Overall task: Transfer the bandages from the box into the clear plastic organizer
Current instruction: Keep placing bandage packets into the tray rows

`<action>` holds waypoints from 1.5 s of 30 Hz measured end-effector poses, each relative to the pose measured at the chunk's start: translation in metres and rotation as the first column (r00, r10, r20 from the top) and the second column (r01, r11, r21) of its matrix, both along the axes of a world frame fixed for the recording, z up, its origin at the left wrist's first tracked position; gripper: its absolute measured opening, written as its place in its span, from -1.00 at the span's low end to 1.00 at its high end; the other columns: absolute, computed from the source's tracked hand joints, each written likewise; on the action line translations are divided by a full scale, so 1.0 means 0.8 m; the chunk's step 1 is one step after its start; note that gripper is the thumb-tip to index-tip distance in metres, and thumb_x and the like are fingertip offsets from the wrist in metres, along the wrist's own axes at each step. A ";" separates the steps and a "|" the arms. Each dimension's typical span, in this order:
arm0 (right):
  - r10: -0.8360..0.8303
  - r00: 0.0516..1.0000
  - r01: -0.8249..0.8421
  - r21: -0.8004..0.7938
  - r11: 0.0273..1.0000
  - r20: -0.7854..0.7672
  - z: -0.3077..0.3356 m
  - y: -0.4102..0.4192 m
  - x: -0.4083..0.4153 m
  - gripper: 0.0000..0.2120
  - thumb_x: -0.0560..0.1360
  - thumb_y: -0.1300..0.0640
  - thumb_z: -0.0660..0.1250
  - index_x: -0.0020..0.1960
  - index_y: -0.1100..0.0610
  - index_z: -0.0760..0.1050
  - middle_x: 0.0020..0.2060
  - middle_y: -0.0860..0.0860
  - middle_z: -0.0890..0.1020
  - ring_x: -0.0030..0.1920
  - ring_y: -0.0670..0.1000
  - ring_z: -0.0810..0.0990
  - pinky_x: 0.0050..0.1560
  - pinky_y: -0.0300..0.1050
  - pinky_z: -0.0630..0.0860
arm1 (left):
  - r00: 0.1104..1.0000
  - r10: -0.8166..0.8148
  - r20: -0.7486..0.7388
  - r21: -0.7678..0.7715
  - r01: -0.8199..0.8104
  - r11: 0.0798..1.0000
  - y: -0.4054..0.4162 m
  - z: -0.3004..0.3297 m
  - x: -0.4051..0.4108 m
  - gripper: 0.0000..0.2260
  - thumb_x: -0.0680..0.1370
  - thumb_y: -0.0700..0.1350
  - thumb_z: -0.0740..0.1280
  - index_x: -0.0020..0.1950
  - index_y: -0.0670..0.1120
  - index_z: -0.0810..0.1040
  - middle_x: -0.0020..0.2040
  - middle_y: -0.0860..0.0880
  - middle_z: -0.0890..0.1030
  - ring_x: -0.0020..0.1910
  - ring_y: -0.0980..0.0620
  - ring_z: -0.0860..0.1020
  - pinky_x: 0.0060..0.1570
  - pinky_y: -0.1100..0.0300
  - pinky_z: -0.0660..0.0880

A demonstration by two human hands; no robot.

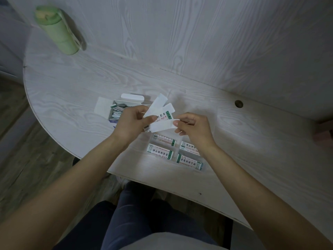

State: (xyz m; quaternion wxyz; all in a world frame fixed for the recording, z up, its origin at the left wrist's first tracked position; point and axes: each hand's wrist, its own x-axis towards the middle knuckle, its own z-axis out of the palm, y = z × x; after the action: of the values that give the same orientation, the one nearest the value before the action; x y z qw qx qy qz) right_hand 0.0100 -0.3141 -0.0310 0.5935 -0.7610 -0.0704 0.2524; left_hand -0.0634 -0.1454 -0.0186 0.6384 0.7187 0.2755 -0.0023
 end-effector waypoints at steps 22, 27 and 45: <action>0.254 0.903 -0.029 -0.539 0.842 0.348 -0.078 0.034 -0.023 -0.89 0.48 0.35 0.32 -0.11 0.24 0.63 -0.10 0.04 0.52 -0.15 -0.03 0.51 -0.11 -0.29 0.42 | 0.996 0.013 0.091 0.277 -0.038 0.960 0.023 -0.003 -0.002 -0.95 0.52 -0.19 0.37 -0.07 -0.05 0.58 -0.23 0.14 0.59 -0.24 0.20 0.59 -0.29 0.28 0.59; 0.468 0.823 -0.147 -0.676 0.723 0.322 -0.085 0.030 -0.024 -0.85 0.53 0.30 0.23 -0.06 0.25 0.59 -0.01 0.10 0.52 -0.06 0.07 0.51 -0.11 -0.12 0.44 | 0.996 0.015 0.085 0.263 -0.037 0.964 0.023 -0.007 -0.002 -0.97 0.52 -0.19 0.37 -0.05 -0.09 0.59 -0.19 0.04 0.62 -0.23 0.18 0.60 -0.31 0.27 0.59; 0.647 0.747 -0.350 -0.734 0.581 0.156 -0.057 0.029 -0.033 -0.64 0.67 0.03 -0.02 0.01 0.16 0.51 -0.11 0.11 0.59 0.02 0.10 0.47 -0.09 -0.01 0.49 | 0.995 0.000 0.101 0.273 -0.028 0.962 0.021 -0.002 0.004 -0.93 0.53 -0.21 0.36 -0.05 -0.04 0.55 -0.24 0.19 0.56 -0.34 0.33 0.57 -0.34 0.36 0.54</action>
State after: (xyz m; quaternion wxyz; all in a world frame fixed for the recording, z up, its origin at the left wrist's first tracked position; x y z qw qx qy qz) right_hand -0.0161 -0.2905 -0.0770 0.1552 -0.9009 -0.3146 0.2554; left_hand -0.0598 -0.1289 -0.0205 0.5458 0.7973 0.2462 0.0762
